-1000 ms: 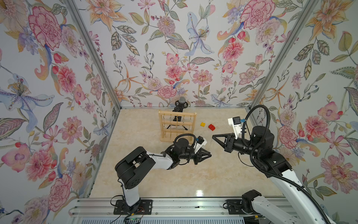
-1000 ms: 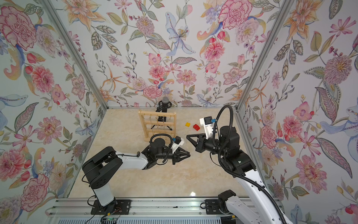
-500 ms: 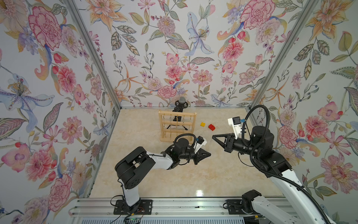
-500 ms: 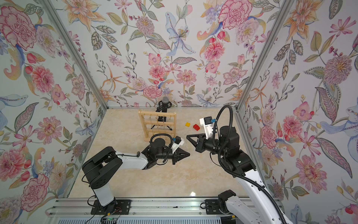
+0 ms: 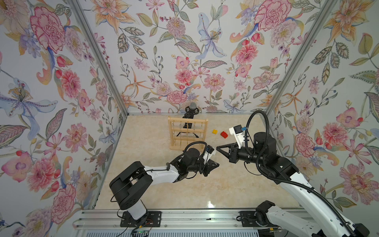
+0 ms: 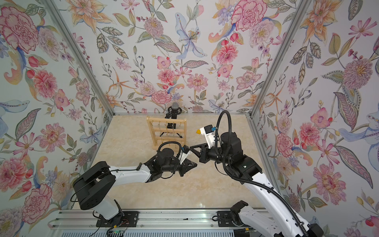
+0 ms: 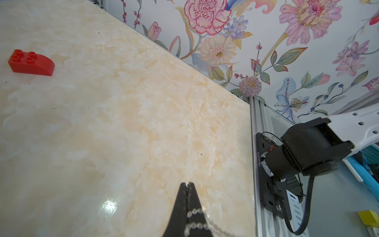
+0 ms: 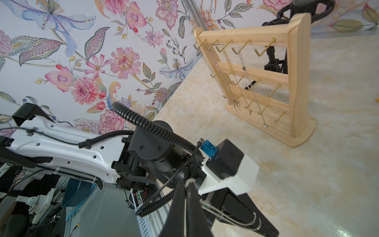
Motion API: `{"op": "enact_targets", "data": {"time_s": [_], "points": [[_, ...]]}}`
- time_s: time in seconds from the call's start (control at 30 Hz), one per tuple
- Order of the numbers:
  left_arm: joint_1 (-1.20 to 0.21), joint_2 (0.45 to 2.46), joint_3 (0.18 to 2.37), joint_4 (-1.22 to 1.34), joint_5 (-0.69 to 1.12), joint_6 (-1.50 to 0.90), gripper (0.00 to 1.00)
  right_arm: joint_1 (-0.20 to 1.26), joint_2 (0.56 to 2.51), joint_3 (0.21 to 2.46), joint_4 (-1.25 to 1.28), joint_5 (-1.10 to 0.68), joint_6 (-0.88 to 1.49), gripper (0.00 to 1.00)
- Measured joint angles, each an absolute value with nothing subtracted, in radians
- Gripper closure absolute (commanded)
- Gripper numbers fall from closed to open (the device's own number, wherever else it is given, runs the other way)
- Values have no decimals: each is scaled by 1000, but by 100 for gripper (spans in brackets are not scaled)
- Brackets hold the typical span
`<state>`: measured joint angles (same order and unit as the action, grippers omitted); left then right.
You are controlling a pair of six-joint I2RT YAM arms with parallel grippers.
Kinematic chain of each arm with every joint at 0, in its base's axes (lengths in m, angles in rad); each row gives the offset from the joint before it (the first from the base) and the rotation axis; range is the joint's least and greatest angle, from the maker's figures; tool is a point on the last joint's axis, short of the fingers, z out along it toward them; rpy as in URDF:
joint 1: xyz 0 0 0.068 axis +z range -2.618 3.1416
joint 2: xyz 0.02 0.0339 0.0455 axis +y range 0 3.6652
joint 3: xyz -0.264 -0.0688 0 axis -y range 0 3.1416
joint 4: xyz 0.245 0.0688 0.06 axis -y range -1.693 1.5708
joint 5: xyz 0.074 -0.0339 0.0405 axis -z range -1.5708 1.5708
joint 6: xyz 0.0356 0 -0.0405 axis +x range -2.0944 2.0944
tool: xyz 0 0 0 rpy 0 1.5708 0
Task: Take the necklace off the jewelry display stand
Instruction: Place the necklace at the center of the board.
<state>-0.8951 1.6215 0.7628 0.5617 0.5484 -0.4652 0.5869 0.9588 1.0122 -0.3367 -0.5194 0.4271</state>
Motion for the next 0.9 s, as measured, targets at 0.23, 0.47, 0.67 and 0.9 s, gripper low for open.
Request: {"op": "enact_targets", "data": {"time_s": [0.23,0.47,0.67,0.9], "points": [[-896,1432,612,500,452,-528,100,686,1045,1026,-322,-440,396,100],[-896,1219,449,422,355,-628,100,760,1148,1027,-252,-395,396,100],[-896,1048,348,314,279,-711,100,809,1256,1027,-173,-363,396,100],[-896,903,261,166,237,-812,100,864,1402,1028,-61,-331,402,100]]}}
